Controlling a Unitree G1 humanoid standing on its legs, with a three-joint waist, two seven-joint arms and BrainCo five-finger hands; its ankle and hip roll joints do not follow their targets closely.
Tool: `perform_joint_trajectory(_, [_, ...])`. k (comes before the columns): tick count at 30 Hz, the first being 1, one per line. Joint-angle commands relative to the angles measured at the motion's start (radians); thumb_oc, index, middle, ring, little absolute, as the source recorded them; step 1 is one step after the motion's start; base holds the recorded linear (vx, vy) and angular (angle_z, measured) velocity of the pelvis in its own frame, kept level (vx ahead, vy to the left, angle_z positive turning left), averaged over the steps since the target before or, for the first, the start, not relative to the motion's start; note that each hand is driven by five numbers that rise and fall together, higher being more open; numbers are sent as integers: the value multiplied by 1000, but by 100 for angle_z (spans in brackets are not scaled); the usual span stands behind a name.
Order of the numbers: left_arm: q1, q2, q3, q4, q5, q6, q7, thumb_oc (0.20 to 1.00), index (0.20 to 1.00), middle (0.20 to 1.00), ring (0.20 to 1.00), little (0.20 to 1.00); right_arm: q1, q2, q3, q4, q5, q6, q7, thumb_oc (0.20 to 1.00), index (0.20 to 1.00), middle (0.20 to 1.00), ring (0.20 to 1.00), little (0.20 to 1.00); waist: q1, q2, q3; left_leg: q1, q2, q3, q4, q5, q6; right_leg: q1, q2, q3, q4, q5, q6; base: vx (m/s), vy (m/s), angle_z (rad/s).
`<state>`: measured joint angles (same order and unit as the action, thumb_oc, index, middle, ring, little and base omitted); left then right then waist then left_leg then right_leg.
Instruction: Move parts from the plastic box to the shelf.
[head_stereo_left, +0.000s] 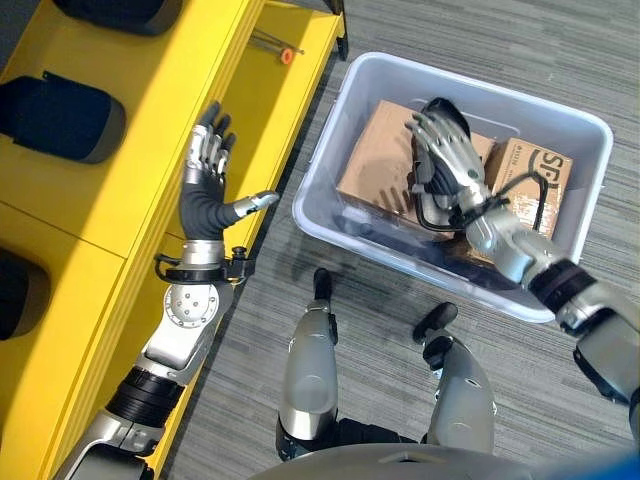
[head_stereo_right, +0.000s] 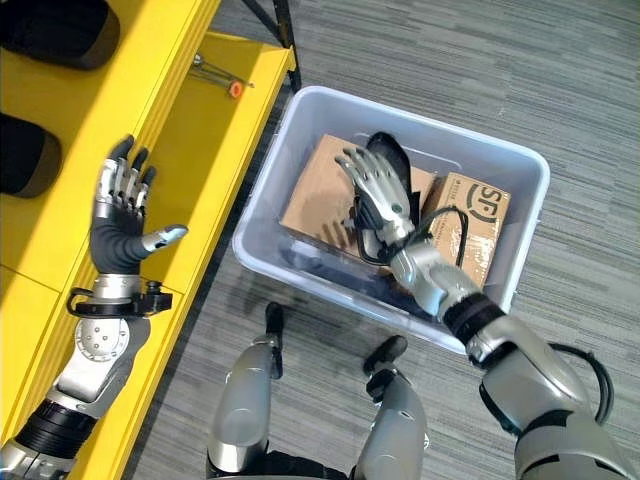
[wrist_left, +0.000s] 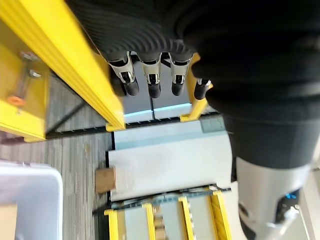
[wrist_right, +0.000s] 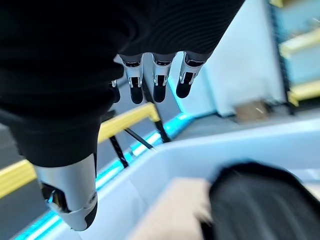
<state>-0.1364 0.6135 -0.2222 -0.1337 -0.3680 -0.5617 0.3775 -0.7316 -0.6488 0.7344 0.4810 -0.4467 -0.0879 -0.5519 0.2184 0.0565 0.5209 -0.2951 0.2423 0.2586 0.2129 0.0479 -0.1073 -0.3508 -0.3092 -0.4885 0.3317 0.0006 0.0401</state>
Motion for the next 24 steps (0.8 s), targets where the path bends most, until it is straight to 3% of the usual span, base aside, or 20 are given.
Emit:
perform_joint_trajectory(1, [8, -9, -34, -42, 56, -86, 24, 1000, 1000, 1000, 1000, 1000, 49, 32, -80, -131, 82, -43, -62, 1000, 1000, 1000, 1000, 1000, -26, -22, -1, 7, 19, 48, 17, -29, 5, 54, -38, 31, 47, -66, 119, 6, -19, -16])
perform_joint_trajectory(6, [-46, -39, -63, -66, 49, -59, 34, 1000, 1000, 1000, 1000, 1000, 156, 49, -153, -308, 124, -32, -82, 1000, 1000, 1000, 1000, 1000, -98, -25, -1, 64, 26, 84, 21, -50, 1, 83, -10, 81, 6, -58, 116, 25, 14, -40])
perform_joint_trajectory(8, [-81, -68, -85, -67, -13, -6, 23, 1000, 1000, 1000, 1000, 1000, 214, 46, -203, -361, 136, -21, -58, 1000, 1000, 1000, 1000, 1000, -141, -33, -1, 97, 33, 107, 24, -61, -3, 102, 9, 112, -19, -53, 114, 73, -6, -49])
perform_joint_trajectory(10, [-102, -113, -103, -61, -118, -13, 21, 1000, 1000, 1000, 1000, 1000, 288, 39, -237, -395, 146, 0, -25, 1000, 1000, 1000, 1000, 1000, -184, -48, -10, 126, 48, 134, 22, -69, -7, 116, 31, 138, -46, -46, 110, 110, -72, -51])
perform_joint_trajectory(13, [-146, -207, -129, 9, -226, 102, 166, 1000, 1000, 1000, 1000, 1000, 353, 41, -279, -400, 159, -5, -36, 1000, 1000, 1000, 1000, 1000, -233, -78, -23, 138, 84, 175, 34, -72, -16, 107, 58, 168, -60, -41, 102, 87, -130, -73])
perform_joint_trajectory(15, [-176, -291, -114, 91, -370, 106, 275, 1000, 1000, 1000, 1000, 1000, 330, 52, -312, -383, 176, 26, -49, 1000, 1000, 1000, 1000, 1000, -262, -101, -23, 139, 121, 183, 55, -92, -45, 99, 77, 186, -56, -63, 104, 90, -174, -44])
perform_joint_trajectory(17, [-206, -333, -103, 135, -321, 90, 418, 1000, 1000, 1000, 1000, 1000, 336, 55, -335, -375, 193, 61, -26, 1000, 1000, 1000, 1000, 1000, -284, -120, -18, 130, 158, 205, 63, -83, -60, 78, 81, 188, -56, -59, 100, 5, -157, -38])
perform_joint_trajectory(21, [-259, -346, -103, 163, -205, 82, 448, 1000, 1000, 1000, 1000, 1000, 347, 52, -348, -392, 175, 68, -7, 1000, 1000, 1000, 1000, 1000, -310, -142, -11, 117, 205, 229, 69, -51, -83, 53, 91, 185, -58, -55, 94, 0, -93, -21])
perform_joint_trajectory(24, [-280, -361, -91, 195, -112, 103, 624, 1000, 1000, 1000, 1000, 1000, 342, 48, -344, -386, 190, 100, -39, 1000, 1000, 1000, 1000, 1000, -317, -150, -4, 113, 234, 237, 76, -24, -100, 38, 98, 181, -54, -56, 86, 3, -51, -6])
